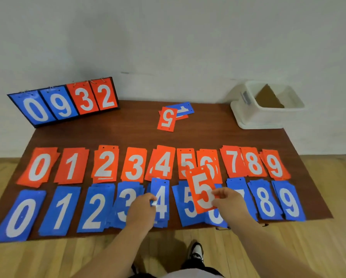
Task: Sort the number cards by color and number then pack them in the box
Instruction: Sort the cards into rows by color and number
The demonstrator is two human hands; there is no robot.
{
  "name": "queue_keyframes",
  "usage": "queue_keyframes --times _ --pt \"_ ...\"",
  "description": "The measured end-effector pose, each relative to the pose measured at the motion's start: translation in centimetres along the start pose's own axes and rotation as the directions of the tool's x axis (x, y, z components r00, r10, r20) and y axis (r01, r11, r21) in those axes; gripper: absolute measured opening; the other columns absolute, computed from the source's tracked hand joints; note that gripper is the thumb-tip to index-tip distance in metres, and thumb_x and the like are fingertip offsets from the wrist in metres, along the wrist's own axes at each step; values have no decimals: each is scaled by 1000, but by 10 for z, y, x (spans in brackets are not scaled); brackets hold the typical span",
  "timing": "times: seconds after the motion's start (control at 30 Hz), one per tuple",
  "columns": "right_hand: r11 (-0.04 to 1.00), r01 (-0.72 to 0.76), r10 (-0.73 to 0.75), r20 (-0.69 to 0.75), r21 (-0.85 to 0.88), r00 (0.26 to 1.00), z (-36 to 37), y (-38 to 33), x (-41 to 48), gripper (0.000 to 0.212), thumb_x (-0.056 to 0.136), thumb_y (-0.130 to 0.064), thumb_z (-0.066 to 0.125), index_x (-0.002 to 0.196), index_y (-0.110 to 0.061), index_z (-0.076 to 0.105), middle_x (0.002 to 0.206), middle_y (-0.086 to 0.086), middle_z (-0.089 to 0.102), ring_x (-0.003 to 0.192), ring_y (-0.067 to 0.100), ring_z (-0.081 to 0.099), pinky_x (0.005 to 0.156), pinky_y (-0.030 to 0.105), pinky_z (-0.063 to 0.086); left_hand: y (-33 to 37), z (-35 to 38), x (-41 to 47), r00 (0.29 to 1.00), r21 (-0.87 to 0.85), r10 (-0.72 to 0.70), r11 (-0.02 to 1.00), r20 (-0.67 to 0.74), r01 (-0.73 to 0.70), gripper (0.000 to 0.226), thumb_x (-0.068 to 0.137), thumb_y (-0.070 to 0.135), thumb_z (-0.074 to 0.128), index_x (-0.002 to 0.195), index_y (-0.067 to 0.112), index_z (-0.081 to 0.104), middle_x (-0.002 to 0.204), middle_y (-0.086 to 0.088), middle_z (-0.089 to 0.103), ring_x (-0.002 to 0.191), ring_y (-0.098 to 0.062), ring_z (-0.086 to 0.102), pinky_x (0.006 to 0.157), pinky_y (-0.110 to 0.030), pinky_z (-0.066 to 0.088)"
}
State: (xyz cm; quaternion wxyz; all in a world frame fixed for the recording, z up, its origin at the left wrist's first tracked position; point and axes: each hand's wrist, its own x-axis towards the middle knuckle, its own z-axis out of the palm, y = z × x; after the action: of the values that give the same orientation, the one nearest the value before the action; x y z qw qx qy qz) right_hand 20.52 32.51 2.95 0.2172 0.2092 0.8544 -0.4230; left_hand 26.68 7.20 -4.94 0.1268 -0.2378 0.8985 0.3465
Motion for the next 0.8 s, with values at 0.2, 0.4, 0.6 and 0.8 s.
queue_keyframes --times 0.2,0.4,0.6,0.8 --pt "997 73 -70 126 -26 990 -8 -4 51 17 95 -14 66 102 -29 67 101 -10 67 79 15 67 52 23 53 18 15 1 992 415 -32 906 -122 80 20 99 32 61 119 36 61 115 6 49 112 -18 47 85 -26 46" --pt "976 218 -207 204 -30 957 6 -37 101 25 91 -12 71 110 -27 66 99 -9 64 78 11 63 56 25 49 28 21 1 990 500 -98 855 -101 136 31 100 29 60 129 38 57 119 3 52 115 -21 46 92 -32 46" --pt "901 351 -298 221 -257 928 37 -51 142 38 92 -18 68 129 -25 61 104 -5 64 82 16 62 61 22 46 22 21 1 989 443 -118 884 -91 147 30 98 26 61 125 39 61 111 5 50 107 -21 47 87 -33 46" --pt "701 371 -315 202 -609 927 53 -40 148 42 93 -45 65 132 -33 59 130 9 40 119 31 47 101 41 48 22 3 20 992 375 -127 919 -9 122 35 98 38 63 133 36 60 123 5 51 119 -19 45 99 -33 44"
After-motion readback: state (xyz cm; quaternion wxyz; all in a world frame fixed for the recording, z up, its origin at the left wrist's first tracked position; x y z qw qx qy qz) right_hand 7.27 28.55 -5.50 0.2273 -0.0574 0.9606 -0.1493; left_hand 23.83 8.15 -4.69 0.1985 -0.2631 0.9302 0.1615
